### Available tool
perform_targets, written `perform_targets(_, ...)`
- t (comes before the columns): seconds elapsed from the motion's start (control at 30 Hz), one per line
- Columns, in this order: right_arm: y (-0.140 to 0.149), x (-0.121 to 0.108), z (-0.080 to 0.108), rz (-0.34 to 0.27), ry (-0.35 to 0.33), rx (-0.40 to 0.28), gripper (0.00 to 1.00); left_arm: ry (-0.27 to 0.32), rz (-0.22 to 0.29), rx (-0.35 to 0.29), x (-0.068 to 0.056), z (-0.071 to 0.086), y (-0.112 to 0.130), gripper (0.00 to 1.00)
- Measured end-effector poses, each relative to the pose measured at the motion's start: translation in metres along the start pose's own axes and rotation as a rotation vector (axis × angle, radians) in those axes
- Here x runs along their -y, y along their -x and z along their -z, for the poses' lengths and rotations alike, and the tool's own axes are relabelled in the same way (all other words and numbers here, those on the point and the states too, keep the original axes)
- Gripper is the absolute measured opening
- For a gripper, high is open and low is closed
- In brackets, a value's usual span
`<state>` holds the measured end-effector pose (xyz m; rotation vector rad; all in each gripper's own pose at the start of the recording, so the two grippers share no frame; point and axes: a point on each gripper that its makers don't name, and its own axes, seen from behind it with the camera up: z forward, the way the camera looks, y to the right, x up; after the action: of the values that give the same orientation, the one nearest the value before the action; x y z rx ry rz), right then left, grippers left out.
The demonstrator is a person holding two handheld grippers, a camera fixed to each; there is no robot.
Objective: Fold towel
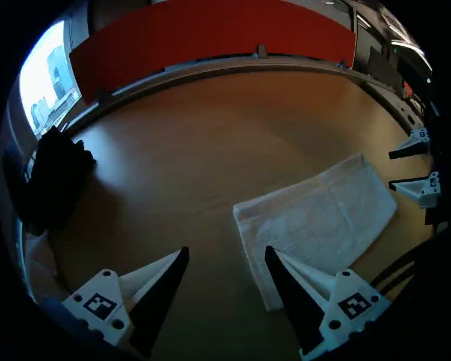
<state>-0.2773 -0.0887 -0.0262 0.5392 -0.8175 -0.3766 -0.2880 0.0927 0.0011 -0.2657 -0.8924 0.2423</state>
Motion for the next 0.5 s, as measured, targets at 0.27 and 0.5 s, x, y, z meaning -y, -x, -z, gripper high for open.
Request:
perform_targets(0.27,0.021,0.022,0.018,-0.028,-0.029,0.006,0.91,0.006,0.03,0.013,-0.012,0.018,0.031,0.94)
perform_targets(0.5,0.033,0.027,0.026,-0.037,-0.041,0.014,0.91,0.009,0.056,0.024,-0.018,0.026,0.051,0.94)
